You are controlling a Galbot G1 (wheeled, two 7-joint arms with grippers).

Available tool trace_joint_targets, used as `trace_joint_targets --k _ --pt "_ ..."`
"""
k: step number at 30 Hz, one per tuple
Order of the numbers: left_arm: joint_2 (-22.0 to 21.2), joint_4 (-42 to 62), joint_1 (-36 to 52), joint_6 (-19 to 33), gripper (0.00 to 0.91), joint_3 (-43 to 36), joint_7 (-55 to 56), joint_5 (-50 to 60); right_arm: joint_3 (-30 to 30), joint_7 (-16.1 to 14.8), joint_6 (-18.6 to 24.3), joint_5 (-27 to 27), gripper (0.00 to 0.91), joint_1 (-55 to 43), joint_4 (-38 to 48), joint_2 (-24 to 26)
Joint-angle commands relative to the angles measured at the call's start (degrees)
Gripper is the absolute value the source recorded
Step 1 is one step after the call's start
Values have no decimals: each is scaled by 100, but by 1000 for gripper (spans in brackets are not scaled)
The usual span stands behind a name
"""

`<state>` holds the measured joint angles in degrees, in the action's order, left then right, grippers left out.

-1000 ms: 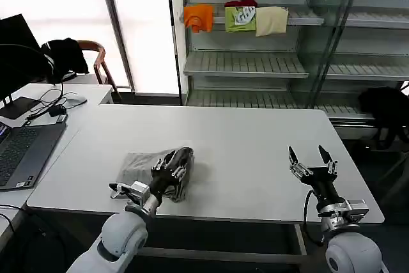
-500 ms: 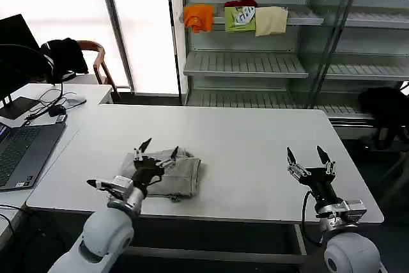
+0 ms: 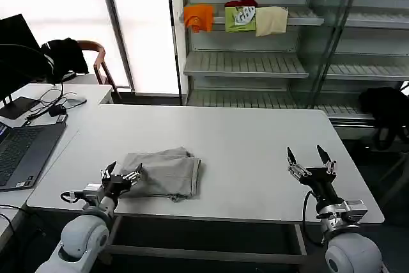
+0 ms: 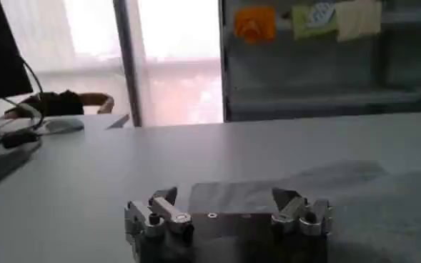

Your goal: Fold and organize the clothes.

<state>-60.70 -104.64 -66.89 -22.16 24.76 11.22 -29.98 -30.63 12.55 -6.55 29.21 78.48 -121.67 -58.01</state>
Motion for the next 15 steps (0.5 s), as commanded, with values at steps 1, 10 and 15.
trace_joint_targets --k 1,10,15 --pt "-47 721 27 -43 907 320 -101 -859 27 -3 -1 -7 907 -23 -3 -8" --pt "-135 704 23 -3 675 250 -360 -1189 142 -10 -13 -63 907 -119 24 -13" --pt "-142 663 30 88 10 202 -471 -1234 138 -9 -11 -58 907 -142 23 2"
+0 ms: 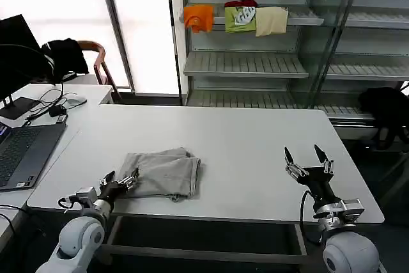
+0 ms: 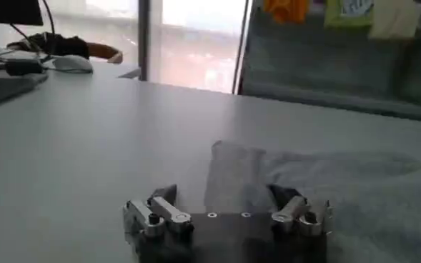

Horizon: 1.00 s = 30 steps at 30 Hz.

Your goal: Fold and organize the clothes.

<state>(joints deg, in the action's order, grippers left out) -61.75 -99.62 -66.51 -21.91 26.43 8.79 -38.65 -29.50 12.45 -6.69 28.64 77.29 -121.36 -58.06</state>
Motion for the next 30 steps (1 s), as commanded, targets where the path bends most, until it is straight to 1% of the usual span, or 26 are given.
trace_joint_targets --k 1,9,16,19,23,24,25,26,30 --pt "-33 134 -10 71 10 22 -245 -359 28 -1 4 -1 907 -24 -9 4" --pt "34 -12 -28 85 0 -99 -299 -167 25 -2 13 4 907 -30 2 0" --pt "207 -37 48 60 0 -119 -72 -76 21 -2 19 3 907 -45 2 -17" --pt "323 -173 77 106 0 -9 0 -143 34 -4 18 0 907 -57 -2 -26" --pt "751 -460 80 168 0 301 -18 -371 64 -13 8 -3 907 -111 -11 -14" --pt "958 -481 90 176 0 487 -34 -455 66 -13 5 -2 907 -119 -9 -14" --pt "1045 -461 94 189 0 580 -51 -470 76 -12 1 -2 907 -141 -7 -11" --pt "1252 -376 96 221 0 707 -81 -468 82 -13 -1 0 907 -153 -10 -10" --pt "2253 123 56 676 0 1388 -559 121 129 -25 7 1 907 -171 -3 0"
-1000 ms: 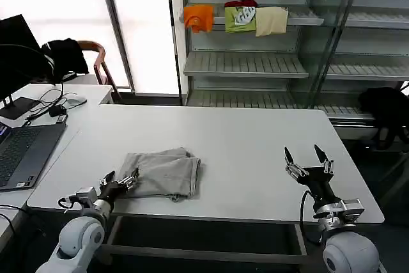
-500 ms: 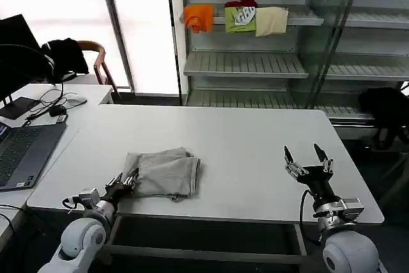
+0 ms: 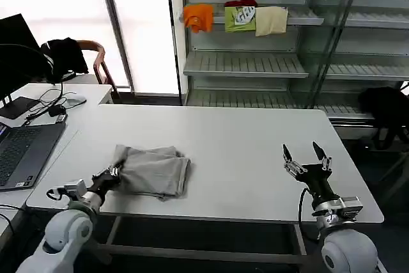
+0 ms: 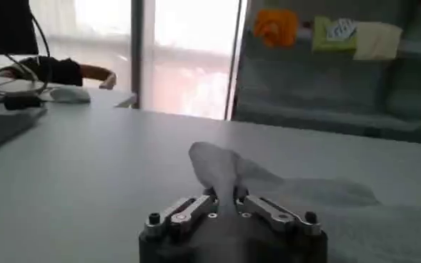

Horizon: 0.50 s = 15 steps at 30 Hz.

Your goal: Fold and organize the clothes.

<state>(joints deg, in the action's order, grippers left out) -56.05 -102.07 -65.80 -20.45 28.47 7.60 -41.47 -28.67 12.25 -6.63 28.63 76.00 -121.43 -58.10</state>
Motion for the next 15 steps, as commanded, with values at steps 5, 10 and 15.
trace_joint_targets --k 5,10,15 --pt "2717 580 272 514 0 1782 -686 438 133 -5 13 -18 907 -95 38 -40" --pt "2826 184 833 472 0 1596 -1354 1236 143 -10 10 -20 907 -140 36 -47" --pt "1994 136 493 1039 0 155 -2016 2804 103 -12 35 -18 907 -69 34 -67"
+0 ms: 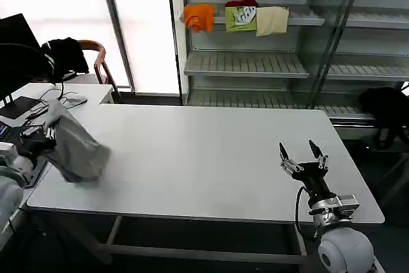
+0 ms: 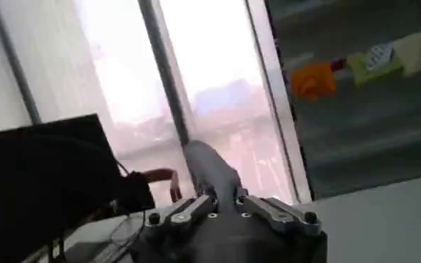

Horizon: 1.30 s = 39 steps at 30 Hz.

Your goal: Fold and organize the clothes.

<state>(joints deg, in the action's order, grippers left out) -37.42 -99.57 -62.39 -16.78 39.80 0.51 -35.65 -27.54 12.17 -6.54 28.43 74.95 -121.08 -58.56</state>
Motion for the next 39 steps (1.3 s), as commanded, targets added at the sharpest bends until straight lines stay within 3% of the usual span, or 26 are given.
trace_joint_targets --k 1,3,4,7,9,13,14,15,16,21,24,28,31,33,39 --pt "-256 163 113 1028 0 -1422 -1348 2794 -28 -8 43 2 907 71 -7 -17" --pt "-567 397 94 1287 0 -1899 -1388 3199 -61 -10 55 2 907 104 -10 -13" --pt "-1005 573 60 1449 0 -2168 -1366 3352 -80 -10 61 3 907 128 -7 -7" --pt "-1443 544 53 1535 0 -2808 -1296 3348 -104 -11 64 8 907 139 13 17" --pt "-1598 488 179 1462 10 -3010 -1024 3331 -87 -11 63 5 907 131 19 14" --pt "-1651 29 487 673 40 -3279 -454 2767 -17 -16 61 -21 907 126 34 -14" --pt "-1640 -68 601 525 443 -3314 -210 2715 4 -20 64 -22 907 124 43 -11" --pt "-1610 -110 678 438 766 -3357 -55 2675 15 -21 68 -22 907 120 51 -12" --pt "-1577 -179 798 262 907 -3439 149 2571 23 -21 72 -22 907 115 59 -16" --pt "-1548 -375 1250 -94 907 -4031 1287 2311 97 -20 80 -49 907 77 69 -59" --pt "-1787 -503 1654 -502 907 -4494 2497 2236 130 -22 61 -70 907 55 56 -73" --pt "-1853 -966 1730 -746 907 -4421 2730 2221 214 -36 -7 -95 907 -55 57 -98" --pt "-1763 -1533 1647 -1086 907 -3775 2712 2092 400 -43 -131 -104 907 -265 79 -165" --pt "-1606 -1895 1500 -1647 907 -3221 2677 1882 579 -31 -259 -96 907 -456 133 -255" --pt "-1251 -2274 34 -1446 907 -1630 1715 2807 1402 105 -921 124 907 -1585 632 -813"
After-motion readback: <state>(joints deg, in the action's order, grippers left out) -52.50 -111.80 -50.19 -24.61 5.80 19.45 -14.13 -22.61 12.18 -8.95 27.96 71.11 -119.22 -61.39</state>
